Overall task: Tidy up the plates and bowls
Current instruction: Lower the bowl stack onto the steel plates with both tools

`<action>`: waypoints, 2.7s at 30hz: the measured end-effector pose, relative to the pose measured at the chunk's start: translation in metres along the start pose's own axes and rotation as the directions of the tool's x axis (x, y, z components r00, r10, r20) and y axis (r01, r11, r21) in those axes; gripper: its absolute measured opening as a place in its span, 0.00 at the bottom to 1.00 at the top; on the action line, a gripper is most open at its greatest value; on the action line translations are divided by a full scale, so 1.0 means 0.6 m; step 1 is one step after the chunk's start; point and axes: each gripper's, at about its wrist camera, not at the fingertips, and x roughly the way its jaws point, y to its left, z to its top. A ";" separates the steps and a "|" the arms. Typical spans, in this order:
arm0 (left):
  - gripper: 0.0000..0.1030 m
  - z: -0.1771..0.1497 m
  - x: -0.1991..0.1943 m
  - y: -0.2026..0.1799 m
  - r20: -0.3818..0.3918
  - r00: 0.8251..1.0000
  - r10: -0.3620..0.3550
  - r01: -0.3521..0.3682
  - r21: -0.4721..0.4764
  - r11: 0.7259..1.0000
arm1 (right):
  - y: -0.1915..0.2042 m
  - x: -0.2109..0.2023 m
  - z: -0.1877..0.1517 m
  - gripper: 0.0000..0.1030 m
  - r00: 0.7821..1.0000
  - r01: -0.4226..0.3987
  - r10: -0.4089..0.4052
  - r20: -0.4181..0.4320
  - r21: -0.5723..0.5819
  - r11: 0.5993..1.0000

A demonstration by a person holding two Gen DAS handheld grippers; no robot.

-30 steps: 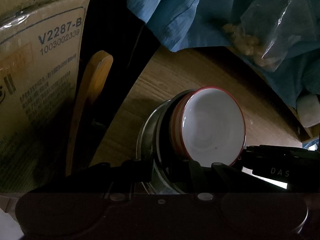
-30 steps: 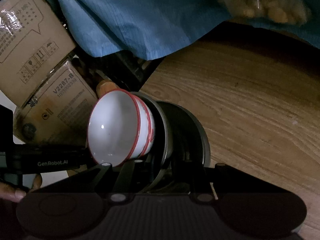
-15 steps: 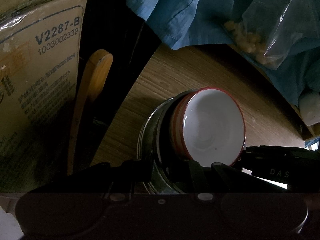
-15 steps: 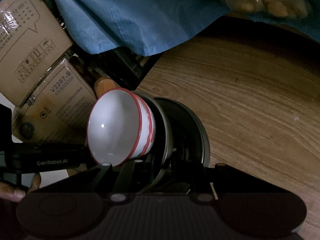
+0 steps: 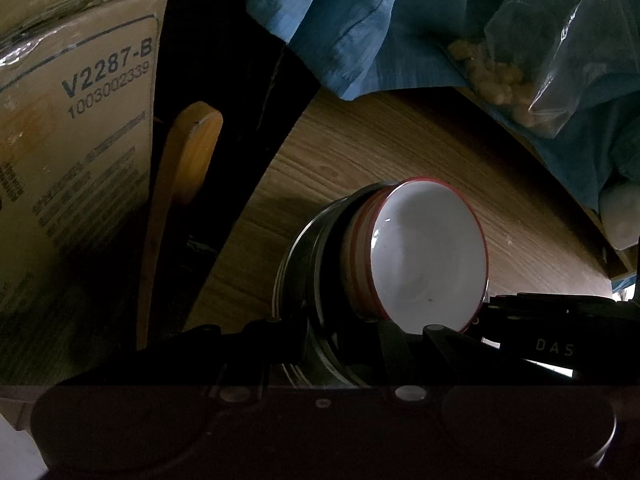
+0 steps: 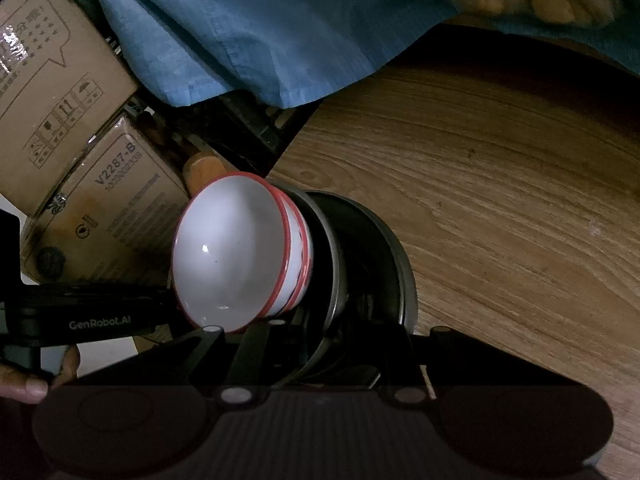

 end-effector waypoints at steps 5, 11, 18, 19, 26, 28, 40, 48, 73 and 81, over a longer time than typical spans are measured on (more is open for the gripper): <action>0.14 0.000 0.001 0.000 -0.001 1.000 -0.001 0.001 -0.001 1.000 | -0.003 0.002 0.000 0.20 1.000 0.000 0.000 -0.006 0.007 1.000; 0.14 0.000 0.002 0.001 0.000 1.000 -0.001 0.001 -0.001 1.000 | -0.002 0.007 0.001 0.20 1.000 0.005 -0.004 -0.012 0.010 1.000; 0.14 -0.001 0.005 -0.002 -0.003 1.000 -0.002 0.002 0.001 1.000 | -0.004 0.007 0.000 0.20 1.000 0.006 -0.006 -0.017 0.011 1.000; 0.14 -0.001 0.006 -0.002 -0.004 1.000 -0.001 0.001 0.002 1.000 | -0.004 0.007 0.000 0.20 1.000 0.007 -0.007 -0.018 0.011 1.000; 0.14 0.000 0.007 -0.003 -0.006 1.000 -0.001 0.001 0.005 1.000 | -0.006 0.006 0.000 0.20 1.000 0.006 -0.005 -0.012 0.018 1.000; 0.14 0.000 0.007 -0.003 -0.007 1.000 -0.001 0.001 0.004 1.000 | -0.006 0.006 0.000 0.20 1.000 0.005 -0.005 -0.012 0.018 1.000; 0.15 0.000 0.008 -0.004 -0.006 1.000 0.000 0.000 0.005 1.000 | -0.006 0.007 -0.002 0.20 1.000 0.003 -0.003 -0.006 0.023 1.000; 0.15 -0.002 0.008 -0.006 -0.004 1.000 0.010 -0.010 0.010 1.000 | -0.005 0.006 -0.002 0.20 1.000 0.006 -0.006 -0.005 0.013 1.000; 0.18 -0.009 0.001 -0.020 0.000 0.998 0.067 -0.067 0.030 0.997 | -0.003 -0.007 0.001 0.24 0.999 0.035 -0.035 0.013 -0.037 0.999; 0.19 -0.013 -0.002 -0.021 0.007 0.997 0.076 -0.076 0.031 0.997 | -0.001 -0.007 -0.002 0.24 0.999 0.047 -0.046 0.015 -0.055 0.997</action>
